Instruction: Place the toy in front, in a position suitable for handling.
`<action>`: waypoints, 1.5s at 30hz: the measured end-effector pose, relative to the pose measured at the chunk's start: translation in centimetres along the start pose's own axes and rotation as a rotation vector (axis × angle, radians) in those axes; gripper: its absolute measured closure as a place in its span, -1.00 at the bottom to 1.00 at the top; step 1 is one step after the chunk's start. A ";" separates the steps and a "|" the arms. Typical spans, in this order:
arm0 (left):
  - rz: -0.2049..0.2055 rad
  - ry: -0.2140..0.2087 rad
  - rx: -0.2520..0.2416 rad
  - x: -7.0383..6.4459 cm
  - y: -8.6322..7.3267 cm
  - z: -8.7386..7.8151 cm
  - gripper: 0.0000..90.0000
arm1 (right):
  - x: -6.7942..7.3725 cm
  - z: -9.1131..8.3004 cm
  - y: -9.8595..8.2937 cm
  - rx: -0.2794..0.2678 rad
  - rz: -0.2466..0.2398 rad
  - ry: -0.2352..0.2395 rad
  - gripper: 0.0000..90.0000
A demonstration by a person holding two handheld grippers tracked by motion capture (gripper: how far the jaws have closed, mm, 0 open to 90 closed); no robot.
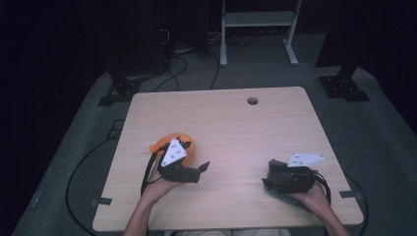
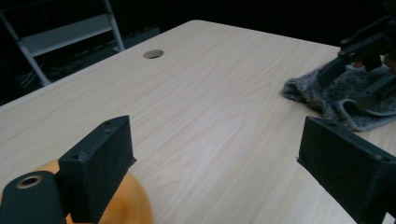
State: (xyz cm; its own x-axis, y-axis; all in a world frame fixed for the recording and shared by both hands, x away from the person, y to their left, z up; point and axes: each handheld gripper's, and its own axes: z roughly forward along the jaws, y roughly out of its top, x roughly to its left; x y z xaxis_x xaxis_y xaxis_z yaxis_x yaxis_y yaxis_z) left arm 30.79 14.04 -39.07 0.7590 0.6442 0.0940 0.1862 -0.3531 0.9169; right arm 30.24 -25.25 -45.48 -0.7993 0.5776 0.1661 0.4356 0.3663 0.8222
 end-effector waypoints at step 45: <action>-0.082 0.239 0.171 6.3 -5.6 -0.8 -0.51 | 0.3 0.2 0.0 0.012 -0.013 0.016 -0.27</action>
State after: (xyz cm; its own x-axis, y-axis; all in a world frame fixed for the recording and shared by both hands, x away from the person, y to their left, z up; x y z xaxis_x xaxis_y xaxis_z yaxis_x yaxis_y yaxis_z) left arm 34.02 20.59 -43.36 0.5724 0.8097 0.1294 0.3590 -0.3893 0.8483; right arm 30.03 -24.94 -45.50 -0.8115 0.5608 0.1643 0.4298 0.3822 0.8181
